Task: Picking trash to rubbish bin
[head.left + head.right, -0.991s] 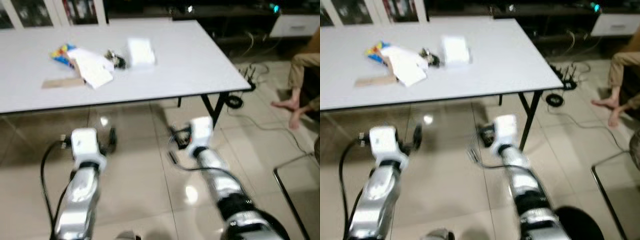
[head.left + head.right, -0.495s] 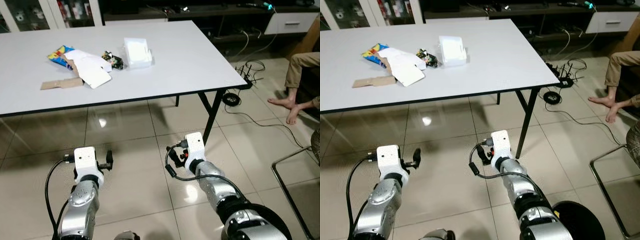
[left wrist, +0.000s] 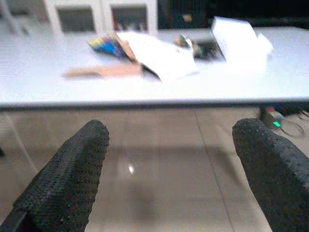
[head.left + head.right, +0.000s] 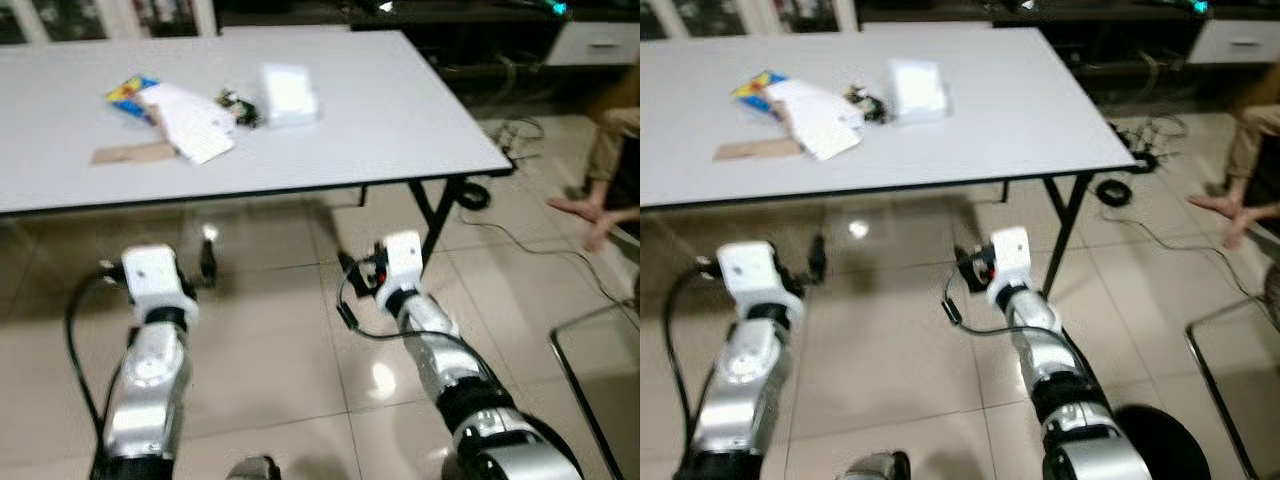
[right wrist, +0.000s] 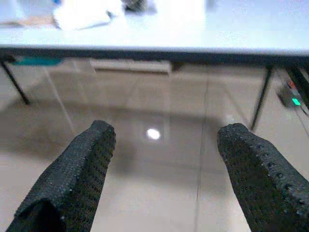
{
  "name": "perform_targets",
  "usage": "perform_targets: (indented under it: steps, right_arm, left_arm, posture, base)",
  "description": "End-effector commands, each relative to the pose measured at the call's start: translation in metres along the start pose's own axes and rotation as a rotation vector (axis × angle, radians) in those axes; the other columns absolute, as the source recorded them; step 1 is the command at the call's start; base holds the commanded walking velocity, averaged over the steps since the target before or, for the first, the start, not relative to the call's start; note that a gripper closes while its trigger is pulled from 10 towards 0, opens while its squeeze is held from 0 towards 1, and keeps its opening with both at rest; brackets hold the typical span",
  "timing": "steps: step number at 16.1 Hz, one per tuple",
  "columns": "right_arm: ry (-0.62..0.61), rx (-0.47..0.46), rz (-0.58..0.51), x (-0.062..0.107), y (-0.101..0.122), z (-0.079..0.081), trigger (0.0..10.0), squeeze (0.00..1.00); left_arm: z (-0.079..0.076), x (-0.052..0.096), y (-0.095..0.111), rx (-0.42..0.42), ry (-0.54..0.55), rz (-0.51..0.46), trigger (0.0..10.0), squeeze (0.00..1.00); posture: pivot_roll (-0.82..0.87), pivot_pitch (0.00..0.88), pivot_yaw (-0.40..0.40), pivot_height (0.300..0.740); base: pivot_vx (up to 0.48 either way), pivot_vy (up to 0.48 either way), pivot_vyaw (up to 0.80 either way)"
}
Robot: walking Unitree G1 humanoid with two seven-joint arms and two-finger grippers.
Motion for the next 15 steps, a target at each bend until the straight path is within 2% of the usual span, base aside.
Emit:
perform_targets:
  steps: [1, 7, 12, 15]
  right_arm:
    - [-0.004, -0.014, -0.064, -0.002, 0.019, -0.001, 10.0, 0.00]
    - [0.041, 0.018, -0.159, -0.005, 0.051, 0.010, 10.0, 0.00]
    - [0.038, 0.002, -0.163, -0.003, 0.051, 0.013, 10.0, 0.00]
    - [0.034, 0.002, -0.169, -0.002, 0.052, 0.013, 10.0, 0.00]
  left_arm:
    - [0.003, -0.005, 0.020, 0.000, 0.015, -0.061, 10.0, 0.00]
    - [0.004, -0.005, 0.021, 0.028, 0.016, -0.044, 10.0, 0.00]
    - [0.008, -0.005, 0.019, 0.062, 0.012, -0.018, 10.0, 0.00]
    - [0.009, -0.006, 0.019, 0.075, 0.006, -0.014, 10.0, 0.00]
  posture:
    - [-0.01, 0.075, 0.014, 0.740]
    - [-0.01, 0.075, 0.014, 0.740]
    - [-0.01, 0.076, 0.011, 0.740]
    - [-0.01, 0.080, 0.011, 0.740]
  base:
    - [0.000, 0.000, 0.80]
    - [0.000, 0.000, 0.80]
    - [0.000, 0.000, 0.00]
    - [0.281, 0.000, 0.00]
Point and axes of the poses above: a point about 5 cm out from each wrist's last joint towards the gripper, its own x axis pointing back from the gripper into the wrist, its own y axis along the axis of the wrist's last joint, z = x × y, the point moved 6 cm from there along -x, pointing out of the wrist towards the gripper, and after that the axes turned 15 degrees about -x, right-handed, at the moved point
